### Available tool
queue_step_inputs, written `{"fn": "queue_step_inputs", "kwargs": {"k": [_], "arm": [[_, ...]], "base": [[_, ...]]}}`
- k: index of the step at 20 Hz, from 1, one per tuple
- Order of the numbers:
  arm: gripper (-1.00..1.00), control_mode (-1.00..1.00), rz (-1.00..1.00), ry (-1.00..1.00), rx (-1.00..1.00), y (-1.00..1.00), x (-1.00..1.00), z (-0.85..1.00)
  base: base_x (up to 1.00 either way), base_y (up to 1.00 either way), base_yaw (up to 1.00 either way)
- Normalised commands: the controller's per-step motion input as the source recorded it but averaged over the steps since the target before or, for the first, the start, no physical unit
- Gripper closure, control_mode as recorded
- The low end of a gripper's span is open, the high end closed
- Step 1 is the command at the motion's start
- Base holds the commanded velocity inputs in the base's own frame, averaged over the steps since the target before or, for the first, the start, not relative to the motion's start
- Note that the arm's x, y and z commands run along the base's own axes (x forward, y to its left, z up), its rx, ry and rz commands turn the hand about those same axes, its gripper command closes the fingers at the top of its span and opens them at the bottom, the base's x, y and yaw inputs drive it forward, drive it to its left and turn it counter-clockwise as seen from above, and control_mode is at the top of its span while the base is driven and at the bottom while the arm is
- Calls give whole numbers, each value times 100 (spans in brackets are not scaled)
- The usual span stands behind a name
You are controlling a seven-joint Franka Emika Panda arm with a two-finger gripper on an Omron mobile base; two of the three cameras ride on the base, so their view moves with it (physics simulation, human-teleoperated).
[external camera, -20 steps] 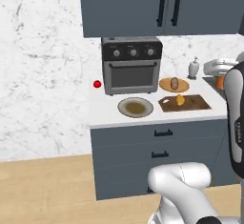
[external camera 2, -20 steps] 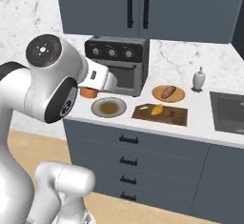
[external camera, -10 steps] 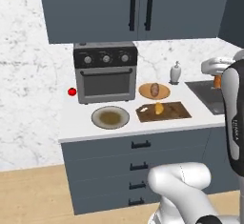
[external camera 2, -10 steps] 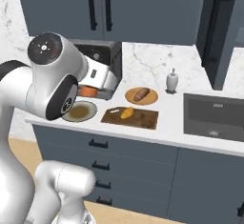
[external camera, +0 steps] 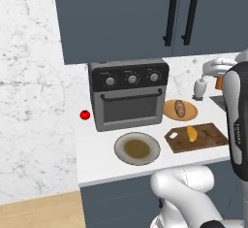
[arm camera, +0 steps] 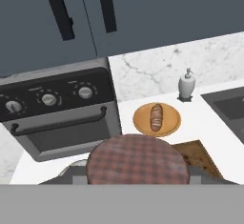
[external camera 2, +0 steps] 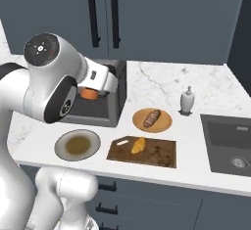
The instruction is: From the different types of pastries on the counter, select a croissant and place it on the cutting board. Then retrieve a jar of jam from the cabinet and place it alongside the croissant on the cutting board.
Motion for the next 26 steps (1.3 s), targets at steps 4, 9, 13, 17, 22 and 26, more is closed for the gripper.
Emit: {"fn": "queue_step_inputs", "kwargs": {"k": [4, 9, 13, 17, 22, 26], "arm": [[100, 100, 0, 0, 0, 0, 0, 0], [100, 100, 0, 0, 0, 0, 0, 0], [100, 100, 0, 0, 0, 0, 0, 0], [100, 100, 0, 0, 0, 0, 0, 0], [100, -100, 0, 0, 0, 0, 0, 0], [100, -100, 0, 0, 0, -5, -7, -9]], "base": [[83, -15, -1], [49, -2, 0], [0, 0, 0], [0, 0, 0], [0, 0, 0], [0, 0, 0]]}}
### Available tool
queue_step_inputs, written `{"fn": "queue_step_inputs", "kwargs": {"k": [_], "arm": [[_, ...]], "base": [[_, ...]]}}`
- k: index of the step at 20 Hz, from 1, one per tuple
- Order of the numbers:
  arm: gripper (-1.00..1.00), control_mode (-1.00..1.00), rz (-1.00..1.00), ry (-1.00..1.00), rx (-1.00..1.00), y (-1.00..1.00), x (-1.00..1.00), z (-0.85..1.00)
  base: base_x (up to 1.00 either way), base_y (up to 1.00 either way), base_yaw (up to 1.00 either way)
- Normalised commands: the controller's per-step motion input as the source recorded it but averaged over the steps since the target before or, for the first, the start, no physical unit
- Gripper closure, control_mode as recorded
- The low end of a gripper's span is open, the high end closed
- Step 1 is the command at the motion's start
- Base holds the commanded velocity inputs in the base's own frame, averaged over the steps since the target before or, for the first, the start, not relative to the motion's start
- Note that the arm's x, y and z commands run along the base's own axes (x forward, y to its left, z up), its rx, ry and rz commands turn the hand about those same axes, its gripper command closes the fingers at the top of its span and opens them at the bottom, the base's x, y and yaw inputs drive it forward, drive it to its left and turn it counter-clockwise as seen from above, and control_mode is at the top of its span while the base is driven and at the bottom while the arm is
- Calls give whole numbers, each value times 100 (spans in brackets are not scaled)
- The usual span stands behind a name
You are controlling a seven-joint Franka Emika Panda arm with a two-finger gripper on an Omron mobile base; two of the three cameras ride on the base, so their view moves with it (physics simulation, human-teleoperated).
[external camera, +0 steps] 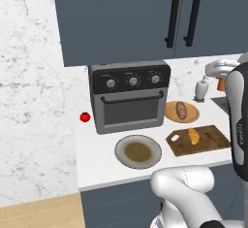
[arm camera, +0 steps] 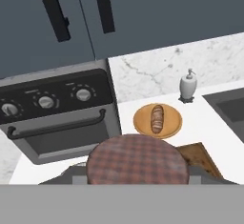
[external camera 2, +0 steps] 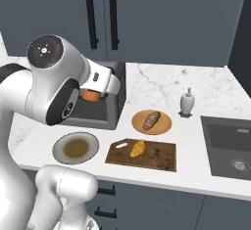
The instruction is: From the different types of pastries on the counter, select a croissant and place it on the cutting board. Then retrieve a jar of jam from the cabinet and place it alongside the croissant on the cutting board.
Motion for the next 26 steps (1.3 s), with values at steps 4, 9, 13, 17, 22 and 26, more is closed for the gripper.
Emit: {"fn": "queue_step_inputs", "kwargs": {"k": [4, 9, 13, 17, 22, 26], "arm": [[100, -100, 11, -1, 0, -77, -3, -36], [100, -100, 7, -1, 0, -30, 0, -15], [100, -100, 12, -9, -1, -1, 39, -38], [100, -100, 50, -10, 0, -14, 29, -59], [100, -100, 57, -6, 0, -15, 3, -36], [100, -100, 37, -3, 0, 12, 1, -20]], "base": [[0, 0, 0], [0, 0, 0], [0, 0, 0], [0, 0, 0], [0, 0, 0], [0, 0, 0]]}}
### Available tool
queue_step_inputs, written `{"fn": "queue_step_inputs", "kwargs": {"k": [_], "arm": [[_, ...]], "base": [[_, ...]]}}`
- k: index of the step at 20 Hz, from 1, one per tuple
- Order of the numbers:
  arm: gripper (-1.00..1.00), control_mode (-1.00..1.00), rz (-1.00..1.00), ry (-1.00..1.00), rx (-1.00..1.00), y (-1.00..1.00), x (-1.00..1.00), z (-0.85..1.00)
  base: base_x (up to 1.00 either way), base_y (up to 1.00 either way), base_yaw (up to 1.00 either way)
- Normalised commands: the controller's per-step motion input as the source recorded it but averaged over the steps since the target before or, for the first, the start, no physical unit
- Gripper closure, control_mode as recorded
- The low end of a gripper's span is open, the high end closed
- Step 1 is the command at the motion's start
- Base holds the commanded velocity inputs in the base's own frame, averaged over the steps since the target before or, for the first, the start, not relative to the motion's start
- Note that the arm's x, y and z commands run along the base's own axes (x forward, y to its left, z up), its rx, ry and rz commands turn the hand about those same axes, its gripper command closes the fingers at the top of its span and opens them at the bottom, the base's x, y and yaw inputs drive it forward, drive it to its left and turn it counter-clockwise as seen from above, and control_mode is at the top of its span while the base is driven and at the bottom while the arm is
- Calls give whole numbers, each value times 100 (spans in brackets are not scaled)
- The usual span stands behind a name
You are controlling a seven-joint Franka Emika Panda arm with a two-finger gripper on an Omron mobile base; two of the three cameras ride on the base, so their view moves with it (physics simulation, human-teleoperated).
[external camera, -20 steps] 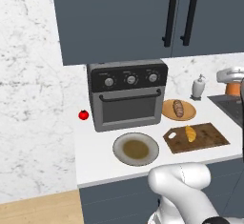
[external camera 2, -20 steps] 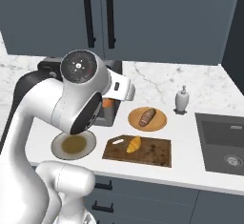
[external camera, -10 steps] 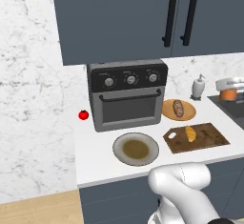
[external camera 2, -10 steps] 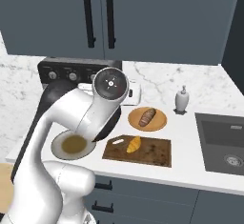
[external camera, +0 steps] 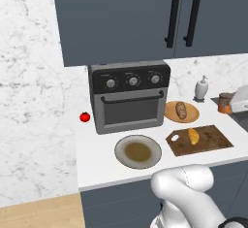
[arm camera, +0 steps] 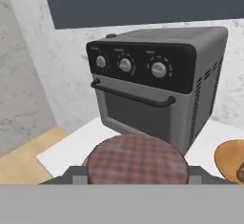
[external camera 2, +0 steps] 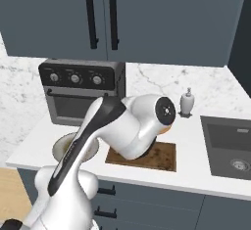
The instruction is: From the different types of pastries on the counter, select a croissant and place it on the cutting board. Then retrieve a jar of jam from the cabinet and place it alongside the croissant on the cutting board.
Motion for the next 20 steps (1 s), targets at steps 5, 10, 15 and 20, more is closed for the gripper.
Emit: {"fn": "queue_step_inputs", "kwargs": {"k": [5, 10, 15, 20], "arm": [[100, -100, 34, -7, 0, 5, 2, -30], [100, -100, 37, -8, 0, 0, 7, -25], [100, -100, 11, 0, 0, 3, 8, -2], [100, -100, 11, 0, 0, -6, 49, -32]], "base": [[0, 0, 0], [0, 0, 0], [0, 0, 0], [0, 0, 0]]}}
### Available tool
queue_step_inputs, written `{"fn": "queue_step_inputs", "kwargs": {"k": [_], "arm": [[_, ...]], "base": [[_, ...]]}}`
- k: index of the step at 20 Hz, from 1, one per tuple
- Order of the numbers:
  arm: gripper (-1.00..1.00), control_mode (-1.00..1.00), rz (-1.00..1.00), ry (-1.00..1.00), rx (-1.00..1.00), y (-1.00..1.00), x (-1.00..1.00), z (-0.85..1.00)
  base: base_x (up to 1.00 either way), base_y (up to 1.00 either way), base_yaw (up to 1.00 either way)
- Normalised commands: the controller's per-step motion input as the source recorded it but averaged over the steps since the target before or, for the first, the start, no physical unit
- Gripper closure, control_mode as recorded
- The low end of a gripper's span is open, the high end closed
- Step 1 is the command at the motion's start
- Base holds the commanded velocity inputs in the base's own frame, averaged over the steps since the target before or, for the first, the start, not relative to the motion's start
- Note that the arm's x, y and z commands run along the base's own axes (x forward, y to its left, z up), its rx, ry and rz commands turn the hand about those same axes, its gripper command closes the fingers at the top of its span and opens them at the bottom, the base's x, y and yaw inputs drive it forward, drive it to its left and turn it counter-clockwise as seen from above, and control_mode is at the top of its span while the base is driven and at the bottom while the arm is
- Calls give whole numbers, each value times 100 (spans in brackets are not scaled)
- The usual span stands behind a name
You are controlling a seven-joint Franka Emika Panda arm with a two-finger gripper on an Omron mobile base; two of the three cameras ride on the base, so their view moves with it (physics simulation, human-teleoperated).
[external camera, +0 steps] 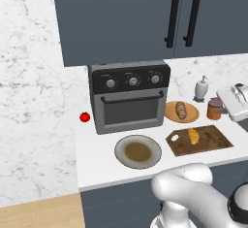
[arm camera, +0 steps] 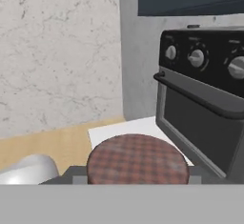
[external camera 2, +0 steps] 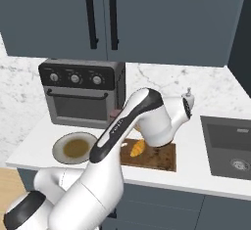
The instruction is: From the different types of pastries on the counter, select a croissant and place it on the cutting board. Then retrieve a jar of jam from the cabinet and place it alongside the croissant on the cutting board.
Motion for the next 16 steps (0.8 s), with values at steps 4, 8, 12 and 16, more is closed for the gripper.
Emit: {"fn": "queue_step_inputs", "kwargs": {"k": [4, 8, 12, 16], "arm": [[100, -100, 19, -2, 0, -21, 46, -44], [100, -100, 31, -8, 0, -63, 37, -36], [100, -100, 29, -1, 0, -86, 18, -21], [100, -100, 16, 0, 0, -59, 5, -15]], "base": [[0, 0, 0], [0, 0, 0], [0, 0, 0], [0, 0, 0]]}}
